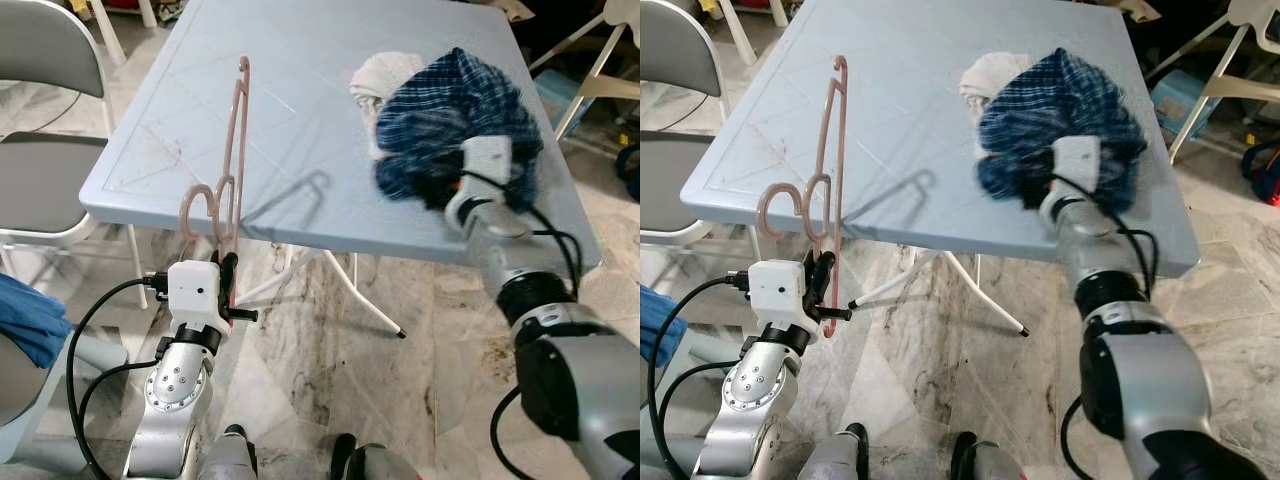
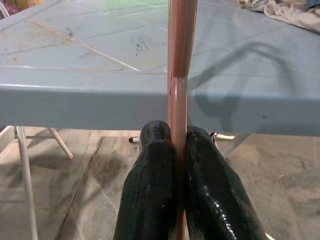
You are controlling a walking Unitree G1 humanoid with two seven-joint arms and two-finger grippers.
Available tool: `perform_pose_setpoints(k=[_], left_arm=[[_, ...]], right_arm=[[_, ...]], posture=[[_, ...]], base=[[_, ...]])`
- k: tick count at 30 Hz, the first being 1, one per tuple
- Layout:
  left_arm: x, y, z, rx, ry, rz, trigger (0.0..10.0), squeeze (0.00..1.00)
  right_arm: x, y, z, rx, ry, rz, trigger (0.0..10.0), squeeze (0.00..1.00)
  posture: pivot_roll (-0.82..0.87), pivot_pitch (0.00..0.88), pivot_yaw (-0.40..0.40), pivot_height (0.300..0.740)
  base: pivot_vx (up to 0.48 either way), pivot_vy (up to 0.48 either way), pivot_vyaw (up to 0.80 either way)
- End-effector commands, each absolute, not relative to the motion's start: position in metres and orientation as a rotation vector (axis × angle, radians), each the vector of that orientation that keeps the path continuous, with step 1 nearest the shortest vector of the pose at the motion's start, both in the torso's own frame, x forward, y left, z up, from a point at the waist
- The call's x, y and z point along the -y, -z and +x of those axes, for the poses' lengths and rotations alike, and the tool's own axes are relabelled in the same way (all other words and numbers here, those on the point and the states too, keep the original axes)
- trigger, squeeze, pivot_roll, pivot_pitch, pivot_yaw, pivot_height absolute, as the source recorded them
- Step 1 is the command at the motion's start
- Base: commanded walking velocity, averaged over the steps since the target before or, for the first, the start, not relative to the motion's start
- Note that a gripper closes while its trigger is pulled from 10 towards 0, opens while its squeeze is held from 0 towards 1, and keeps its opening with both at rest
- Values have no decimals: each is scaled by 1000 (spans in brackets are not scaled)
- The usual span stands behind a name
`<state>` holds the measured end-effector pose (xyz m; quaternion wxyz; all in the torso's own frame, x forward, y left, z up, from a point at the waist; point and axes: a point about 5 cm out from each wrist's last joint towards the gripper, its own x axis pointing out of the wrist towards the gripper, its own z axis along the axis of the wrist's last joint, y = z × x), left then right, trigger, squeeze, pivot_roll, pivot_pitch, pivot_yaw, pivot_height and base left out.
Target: Hang hanger
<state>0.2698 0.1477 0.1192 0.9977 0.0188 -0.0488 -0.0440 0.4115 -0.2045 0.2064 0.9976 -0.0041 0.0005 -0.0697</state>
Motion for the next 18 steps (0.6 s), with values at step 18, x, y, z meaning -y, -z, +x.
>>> perform_pose_setpoints(k=[18], left_arm=[[-143, -117, 274, 82, 106, 41, 10000, 0]], right_arm=[[141, -167, 367, -30, -940, -282, 10000, 0]], posture=[[198, 223, -62, 740]], base=[[0, 0, 0]])
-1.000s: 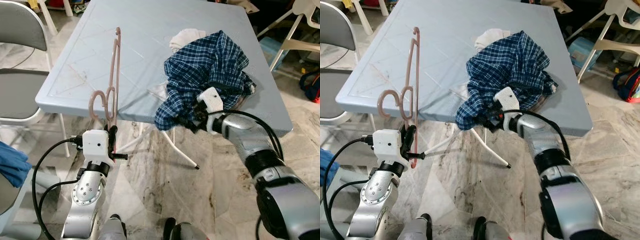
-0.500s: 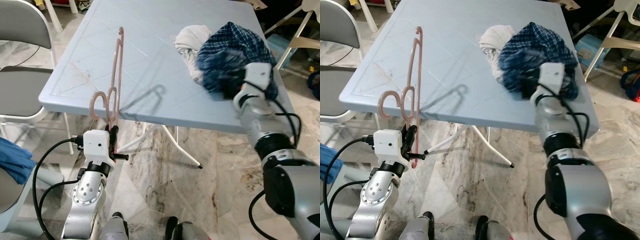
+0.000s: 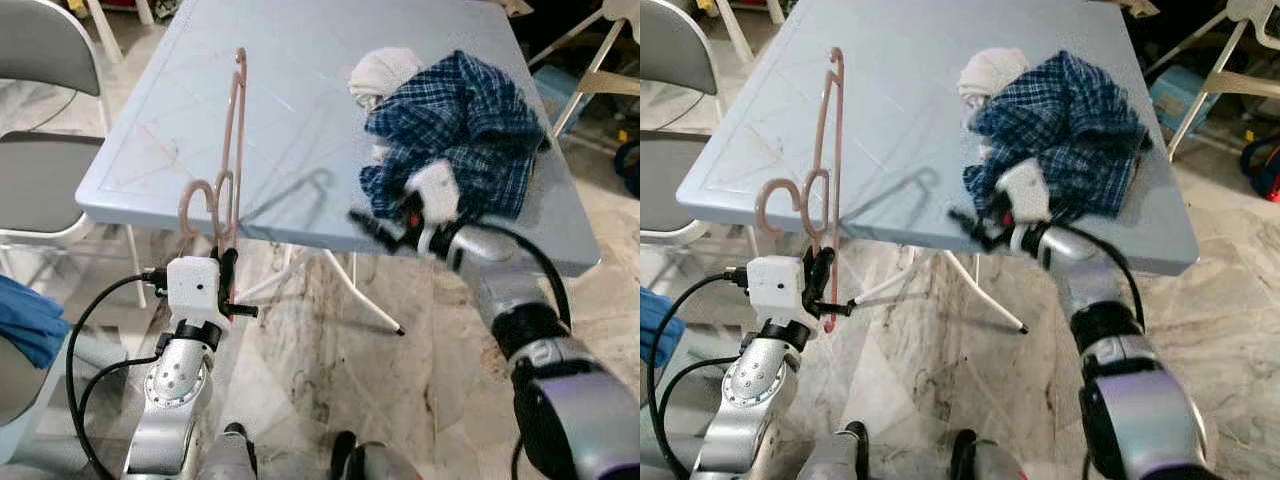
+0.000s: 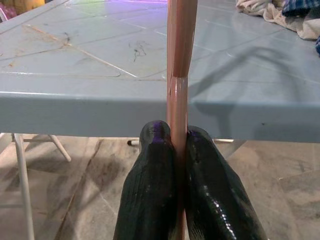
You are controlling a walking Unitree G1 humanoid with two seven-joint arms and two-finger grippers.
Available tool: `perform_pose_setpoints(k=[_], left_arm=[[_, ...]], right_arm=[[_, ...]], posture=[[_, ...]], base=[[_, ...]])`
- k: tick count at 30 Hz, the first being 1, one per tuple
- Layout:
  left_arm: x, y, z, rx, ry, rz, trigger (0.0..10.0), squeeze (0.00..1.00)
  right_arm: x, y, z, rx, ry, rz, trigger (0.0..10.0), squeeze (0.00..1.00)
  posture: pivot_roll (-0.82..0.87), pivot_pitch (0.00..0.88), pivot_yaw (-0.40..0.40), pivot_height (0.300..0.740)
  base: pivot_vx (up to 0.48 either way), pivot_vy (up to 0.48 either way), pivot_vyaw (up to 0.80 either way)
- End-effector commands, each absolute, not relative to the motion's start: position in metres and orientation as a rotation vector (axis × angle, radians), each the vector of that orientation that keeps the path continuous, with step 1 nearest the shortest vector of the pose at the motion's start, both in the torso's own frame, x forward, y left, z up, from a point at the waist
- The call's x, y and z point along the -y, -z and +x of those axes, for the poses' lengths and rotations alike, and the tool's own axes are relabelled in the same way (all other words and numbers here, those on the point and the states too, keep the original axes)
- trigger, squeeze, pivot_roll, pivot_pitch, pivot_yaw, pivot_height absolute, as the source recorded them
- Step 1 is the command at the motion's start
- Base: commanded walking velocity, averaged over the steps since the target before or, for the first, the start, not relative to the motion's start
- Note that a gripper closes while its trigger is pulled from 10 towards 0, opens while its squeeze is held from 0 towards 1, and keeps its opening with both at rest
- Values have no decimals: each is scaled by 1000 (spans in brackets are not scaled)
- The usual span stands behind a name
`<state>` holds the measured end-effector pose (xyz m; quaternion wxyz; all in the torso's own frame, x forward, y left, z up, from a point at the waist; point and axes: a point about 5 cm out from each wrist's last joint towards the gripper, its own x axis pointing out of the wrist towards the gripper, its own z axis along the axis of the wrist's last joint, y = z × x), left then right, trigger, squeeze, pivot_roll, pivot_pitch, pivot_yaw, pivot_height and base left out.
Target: Hang hanger
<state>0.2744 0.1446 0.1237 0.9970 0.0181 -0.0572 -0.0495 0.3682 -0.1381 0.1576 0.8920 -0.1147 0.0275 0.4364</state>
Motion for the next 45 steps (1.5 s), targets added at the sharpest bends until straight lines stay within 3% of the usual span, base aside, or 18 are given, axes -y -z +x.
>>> perform_pose_setpoints(k=[1, 11, 12, 13, 27, 29, 30, 31, 32, 33, 34, 36, 37, 41, 44, 45], left_arm=[[-142, -118, 276, 84, 111, 40, 10000, 0], [-136, -119, 285, 93, 140, 33, 10000, 0], [-134, -120, 287, 98, 149, 31, 10000, 0], [-134, -121, 288, 100, 154, 31, 10000, 0], [-130, -121, 297, 100, 183, 39, 10000, 0], [-129, -119, 300, 93, 186, 47, 10000, 0], [-129, -119, 300, 93, 186, 47, 10000, 0], [-130, -119, 301, 90, 186, 50, 10000, 0], [-130, -118, 301, 87, 187, 52, 10000, 0], [-130, -118, 301, 87, 187, 52, 10000, 0], [-130, -117, 302, 84, 188, 53, 10000, 0], [-130, -117, 302, 84, 188, 53, 10000, 0], [-130, -115, 301, 80, 187, 56, 10000, 0], [-134, -111, 299, 70, 176, 61, 10000, 0], [-146, -103, 293, 59, 123, 82, 10000, 0], [-149, -104, 292, 63, 105, 85, 10000, 0]], right_arm=[[147, -169, 366, -24, -925, -345, 10000, 0], [171, -189, 367, 102, -759, -450, 10000, 0], [175, -193, 366, 117, -742, -432, 10000, 341], [177, -195, 365, 122, -732, -424, 10000, 1000], [201, -200, 361, 172, -510, -401, 10000, 1000], [210, -194, 355, 197, -338, -286, 10000, 1000], [210, -194, 355, 197, -338, -286, 10000, 1000], [212, -190, 349, 209, -269, -236, 10000, 839], [213, -186, 342, 223, -212, -208, 10000, 757], [213, -186, 342, 223, -212, -208, 10000, 757], [213, -183, 336, 234, -181, -188, 10000, 569], [213, -183, 336, 234, -181, -188, 10000, 569], [212, -178, 330, 237, -144, -164, 10000, 0], [211, -167, 321, 226, -82, -128, 10000, 0], [216, -146, 304, 193, 79, -62, 10000, 0], [217, -145, 303, 189, 113, -22, 2314, 0]], posture=[[190, 219, -58, 740], [151, 197, -51, 740], [143, 193, -47, 740], [135, 189, -44, 740], [76, 190, -6, 740], [48, 191, 12, 740], [48, 191, 12, 740], [45, 193, 14, 740], [37, 193, 17, 740], [37, 193, 17, 740], [33, 192, 18, 740], [33, 192, 18, 740], [35, 192, 15, 740], [42, 191, -2, 740], [64, 182, -17, 740], [78, 179, -23, 740]], base=[[0, 0, 0], [0, 0, 0], [0, 0, 0], [0, 0, 0], [0, 0, 0], [0, 0, 0], [0, 0, 0], [0, 0, 0], [0, 0, 0], [0, 0, 0], [0, 0, 0], [0, 0, 0], [0, 0, 0], [0, 0, 0], [0, 0, 0], [0, 0, 0]])
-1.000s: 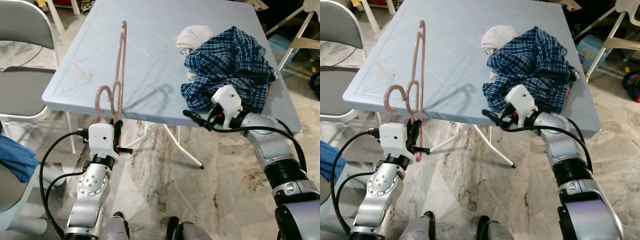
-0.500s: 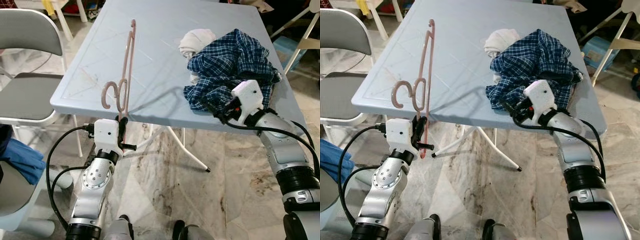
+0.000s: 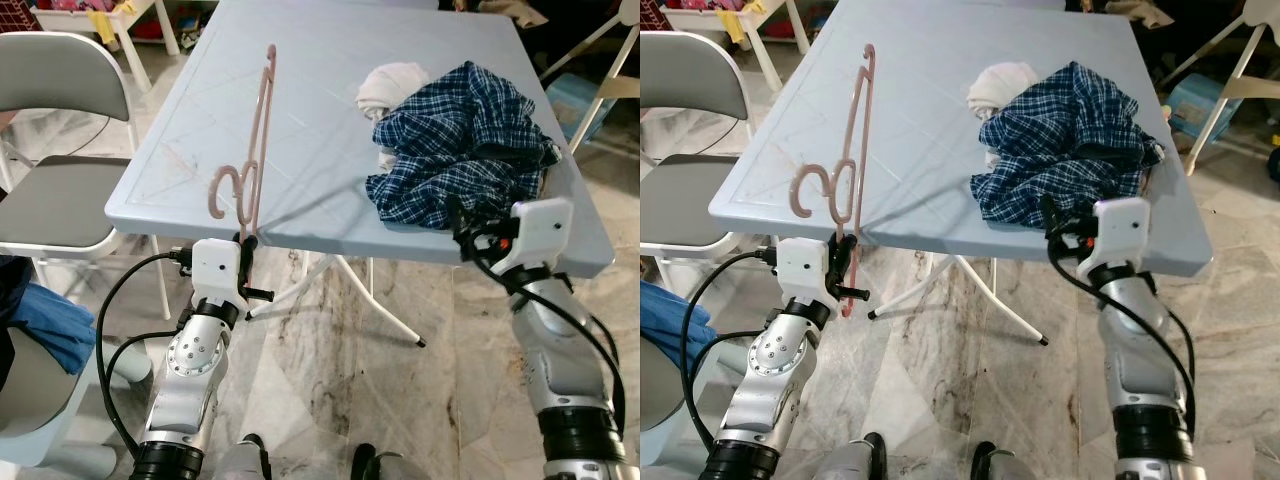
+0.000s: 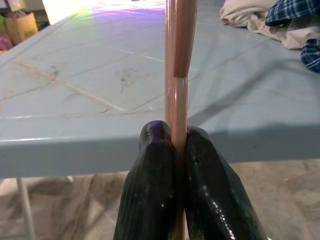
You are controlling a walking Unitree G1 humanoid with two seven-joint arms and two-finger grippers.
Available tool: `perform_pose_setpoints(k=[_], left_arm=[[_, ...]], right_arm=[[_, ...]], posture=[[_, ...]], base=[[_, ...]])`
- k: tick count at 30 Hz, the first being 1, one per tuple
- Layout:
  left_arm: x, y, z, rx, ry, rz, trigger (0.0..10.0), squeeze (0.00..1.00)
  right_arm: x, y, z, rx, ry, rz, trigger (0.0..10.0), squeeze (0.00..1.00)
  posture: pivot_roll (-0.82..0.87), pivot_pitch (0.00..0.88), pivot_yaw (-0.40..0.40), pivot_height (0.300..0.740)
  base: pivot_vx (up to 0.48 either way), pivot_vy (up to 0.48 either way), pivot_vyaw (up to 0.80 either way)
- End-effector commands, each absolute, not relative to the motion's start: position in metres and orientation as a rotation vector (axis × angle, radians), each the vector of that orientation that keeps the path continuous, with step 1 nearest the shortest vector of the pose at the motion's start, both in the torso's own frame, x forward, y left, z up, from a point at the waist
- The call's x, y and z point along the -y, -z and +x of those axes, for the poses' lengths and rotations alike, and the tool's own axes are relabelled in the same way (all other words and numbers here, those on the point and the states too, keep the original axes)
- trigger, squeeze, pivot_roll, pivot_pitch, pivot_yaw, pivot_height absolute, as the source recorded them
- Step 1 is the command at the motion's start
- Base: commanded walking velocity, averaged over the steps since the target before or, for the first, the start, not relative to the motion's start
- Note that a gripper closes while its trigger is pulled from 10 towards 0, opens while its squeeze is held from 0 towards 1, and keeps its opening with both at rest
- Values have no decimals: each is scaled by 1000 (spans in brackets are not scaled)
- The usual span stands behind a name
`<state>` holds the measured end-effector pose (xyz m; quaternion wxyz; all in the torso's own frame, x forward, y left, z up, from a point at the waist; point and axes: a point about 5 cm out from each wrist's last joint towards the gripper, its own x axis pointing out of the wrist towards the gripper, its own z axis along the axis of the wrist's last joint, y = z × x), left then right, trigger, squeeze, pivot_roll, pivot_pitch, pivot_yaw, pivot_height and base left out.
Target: Hang hanger
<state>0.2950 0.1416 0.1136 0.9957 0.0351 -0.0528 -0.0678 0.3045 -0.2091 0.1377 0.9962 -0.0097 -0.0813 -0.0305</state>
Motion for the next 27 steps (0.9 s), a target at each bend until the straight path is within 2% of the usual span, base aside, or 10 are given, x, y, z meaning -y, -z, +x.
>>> perform_pose_setpoints(k=[1, 4, 5, 6, 7, 8, 10, 11, 18, 27], left_arm=[[-149, -105, 292, 67, 99, 83, 10000, 0], [-147, -110, 292, 85, 107, 89, 10000, 0], [-149, -108, 292, 78, 95, 95, 10000, 0], [-149, -108, 291, 76, 92, 94, 10000, 0], [-149, -107, 290, 75, 89, 92, 10000, 0], [-150, -106, 288, 74, 86, 88, 10000, 0], [-148, -102, 285, 65, 84, 88, 10000, 0], [-147, -102, 285, 65, 85, 87, 10000, 0], [-138, -110, 291, 76, 116, 78, 10000, 0], [-143, -111, 292, 77, 91, 88, 10000, 0]], right_arm=[[218, -146, 303, 187, 125, 2, 0, 0], [206, -148, 309, 170, 68, -3, 0, 0], [200, -146, 310, 153, 61, 0, 1059, 0], [198, -145, 311, 148, 53, 7, 2824, 0], [194, -145, 310, 145, 46, 7, 9137, 0], [187, -145, 308, 145, 42, 4, 10000, 0], [179, -144, 303, 144, 38, 31, 10000, 0], [178, -144, 302, 144, 37, 42, 10000, 1000], [170, -146, 297, 146, 41, 47, 10000, 1000], [167, -149, 305, 136, 27, 36, 10000, 1000]], posture=[[78, 179, -23, 740], [101, 195, -30, 740], [102, 206, -35, 740], [102, 206, -35, 740], [97, 212, -36, 740], [90, 210, -38, 740], [88, 204, -37, 740], [86, 202, -36, 740], [81, 217, -37, 740], [102, 216, -50, 740]], base=[[0, 0, 0], [0, 0, 0], [0, 0, 0], [0, 0, 0], [0, 0, 0], [0, 0, 0], [0, 0, 0], [0, 0, 0], [0, 0, 0], [0, 0, 0]])
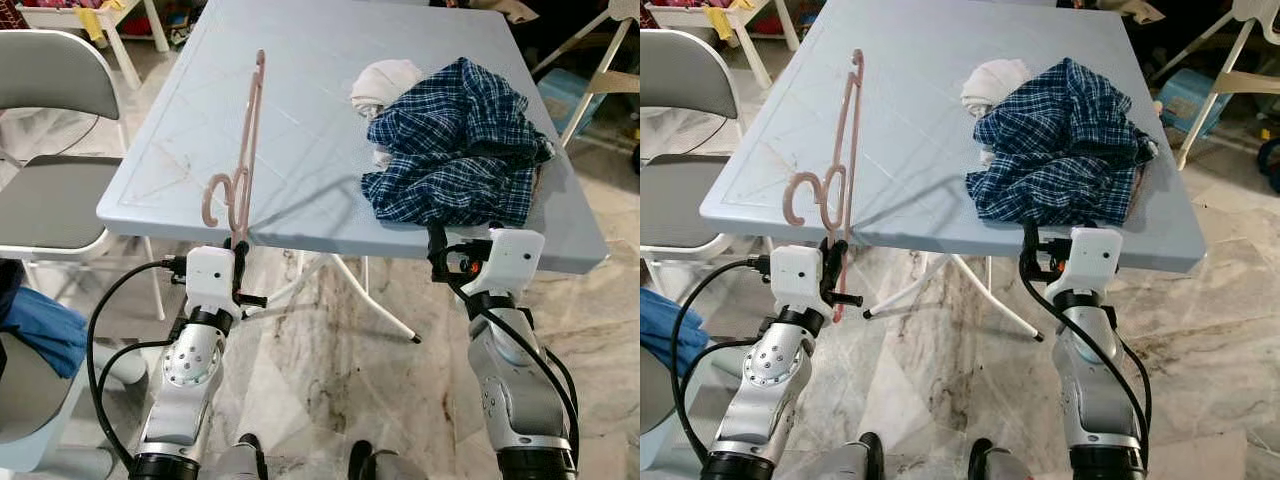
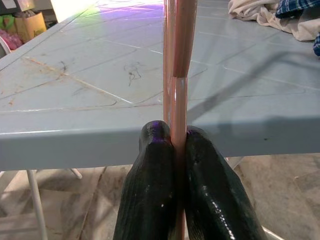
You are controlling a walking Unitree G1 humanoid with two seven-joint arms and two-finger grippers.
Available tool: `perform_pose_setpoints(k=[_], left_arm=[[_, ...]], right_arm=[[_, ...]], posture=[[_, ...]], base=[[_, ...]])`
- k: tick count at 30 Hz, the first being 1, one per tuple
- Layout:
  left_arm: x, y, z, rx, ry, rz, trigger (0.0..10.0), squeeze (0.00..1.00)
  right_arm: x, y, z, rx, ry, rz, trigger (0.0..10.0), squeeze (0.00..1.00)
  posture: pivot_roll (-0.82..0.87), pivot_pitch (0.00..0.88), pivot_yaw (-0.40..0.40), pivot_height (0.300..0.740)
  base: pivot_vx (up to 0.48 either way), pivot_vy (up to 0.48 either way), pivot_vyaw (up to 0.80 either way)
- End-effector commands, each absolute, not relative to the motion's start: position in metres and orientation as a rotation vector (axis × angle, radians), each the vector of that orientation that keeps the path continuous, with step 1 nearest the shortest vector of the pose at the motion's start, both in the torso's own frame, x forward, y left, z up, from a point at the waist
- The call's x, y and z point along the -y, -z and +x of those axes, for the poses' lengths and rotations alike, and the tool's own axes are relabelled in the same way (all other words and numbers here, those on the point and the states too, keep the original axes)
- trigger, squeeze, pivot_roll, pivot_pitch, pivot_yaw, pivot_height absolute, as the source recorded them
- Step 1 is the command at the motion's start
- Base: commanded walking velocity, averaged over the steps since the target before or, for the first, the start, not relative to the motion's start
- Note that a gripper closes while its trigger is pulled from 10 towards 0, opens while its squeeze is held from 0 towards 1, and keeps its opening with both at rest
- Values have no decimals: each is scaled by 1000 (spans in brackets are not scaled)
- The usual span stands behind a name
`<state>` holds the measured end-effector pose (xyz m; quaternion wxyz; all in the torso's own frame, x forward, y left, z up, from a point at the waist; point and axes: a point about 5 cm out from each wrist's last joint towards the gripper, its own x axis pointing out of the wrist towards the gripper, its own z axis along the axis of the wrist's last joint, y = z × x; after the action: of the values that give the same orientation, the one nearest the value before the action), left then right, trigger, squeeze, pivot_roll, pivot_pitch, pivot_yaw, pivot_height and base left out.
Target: Hang hanger
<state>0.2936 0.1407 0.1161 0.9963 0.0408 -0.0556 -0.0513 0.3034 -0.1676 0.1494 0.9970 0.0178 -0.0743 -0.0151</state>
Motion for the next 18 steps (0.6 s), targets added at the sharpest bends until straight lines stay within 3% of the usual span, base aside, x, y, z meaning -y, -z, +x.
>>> perform_pose_setpoints(k=[1, 2, 4, 6, 7, 10, 11, 12, 14, 18], left_arm=[[-143, -111, 292, 77, 91, 88, 10000, 0], [-142, -111, 292, 76, 91, 88, 10000, 0], [-140, -110, 292, 75, 101, 83, 10000, 0], [-138, -110, 292, 74, 113, 80, 10000, 0], [-138, -111, 292, 75, 117, 80, 10000, 0], [-138, -111, 295, 72, 120, 79, 10000, 0], [-138, -111, 296, 70, 120, 80, 10000, 0], [-138, -111, 296, 69, 119, 81, 10000, 0], [-138, -112, 296, 67, 120, 82, 10000, 0], [-139, -111, 295, 63, 121, 83, 10000, 0]], right_arm=[[167, -149, 305, 136, 27, 36, 10000, 1000], [167, -149, 305, 134, 25, 36, 10000, 929], [166, -148, 307, 129, 27, 36, 10000, 675], [166, -147, 310, 126, 29, 38, 10000, 647], [165, -148, 310, 126, 28, 39, 10000, 533], [164, -148, 312, 124, 27, 38, 10000, 471], [165, -147, 313, 122, 28, 36, 10000, 165], [165, -147, 313, 121, 29, 36, 10000, 165], [166, -147, 313, 121, 33, 37, 10000, 16], [167, -145, 314, 120, 44, 41, 10000, 0]], posture=[[102, 216, -50, 740], [105, 214, -50, 740], [111, 208, -48, 740], [114, 202, -46, 740], [115, 200, -43, 740], [118, 196, -40, 740], [118, 195, -38, 740], [118, 196, -37, 740], [119, 197, -35, 740], [122, 198, -32, 740]], base=[[0, 0, 0], [0, 0, 0], [0, 0, 0], [0, 0, 0], [0, 0, 0], [-169, 0, 0], [-281, 0, 0], [-281, 0, 0], [-332, 0, 0], [-343, 0, 0]])
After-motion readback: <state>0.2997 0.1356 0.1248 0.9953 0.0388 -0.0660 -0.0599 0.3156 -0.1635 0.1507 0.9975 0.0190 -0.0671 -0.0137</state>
